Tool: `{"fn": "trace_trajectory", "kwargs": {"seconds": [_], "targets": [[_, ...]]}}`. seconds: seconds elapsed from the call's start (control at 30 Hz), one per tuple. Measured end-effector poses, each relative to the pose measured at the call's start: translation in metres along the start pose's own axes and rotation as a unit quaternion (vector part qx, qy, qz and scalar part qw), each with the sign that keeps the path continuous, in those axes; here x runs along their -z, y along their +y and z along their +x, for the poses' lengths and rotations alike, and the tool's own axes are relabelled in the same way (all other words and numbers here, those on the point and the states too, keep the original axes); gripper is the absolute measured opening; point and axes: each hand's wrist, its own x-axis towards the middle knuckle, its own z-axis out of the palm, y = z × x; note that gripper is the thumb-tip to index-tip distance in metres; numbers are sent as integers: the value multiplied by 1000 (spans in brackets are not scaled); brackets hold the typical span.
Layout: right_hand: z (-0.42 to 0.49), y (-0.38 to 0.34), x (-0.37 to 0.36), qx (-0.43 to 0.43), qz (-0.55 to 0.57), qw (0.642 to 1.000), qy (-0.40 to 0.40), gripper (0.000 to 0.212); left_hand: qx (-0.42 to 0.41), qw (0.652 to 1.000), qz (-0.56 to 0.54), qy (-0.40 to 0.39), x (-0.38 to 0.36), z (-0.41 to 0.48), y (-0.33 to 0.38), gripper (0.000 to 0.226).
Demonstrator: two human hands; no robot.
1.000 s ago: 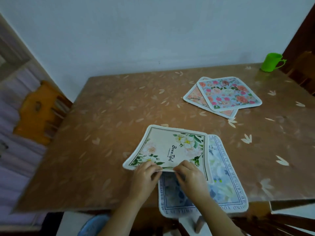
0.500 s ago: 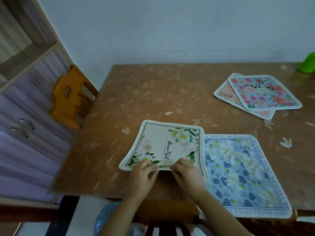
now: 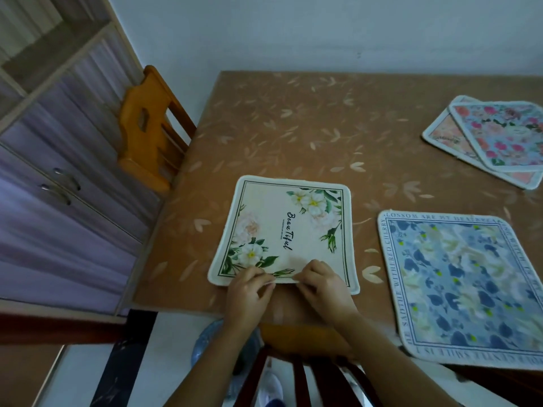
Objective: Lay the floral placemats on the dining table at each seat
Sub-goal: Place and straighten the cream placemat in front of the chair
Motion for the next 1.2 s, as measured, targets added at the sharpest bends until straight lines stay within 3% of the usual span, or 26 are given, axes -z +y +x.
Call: {"fn": "trace_trajectory", "kwargs": {"seconds": [0.43, 0.97, 1.2], "targets": [[-16, 9, -22, -85, -18, 996, -16, 14, -63, 998, -17, -7, -14, -9, -25, 13], [-34, 16, 10, -139, -50, 989, 22, 11, -46, 999, -17, -9, 2, -4, -39, 16], [-19, -10, 3, -104, -29, 994, 21, 7, -55, 997, -48, -36, -5, -13, -17, 19]]}}
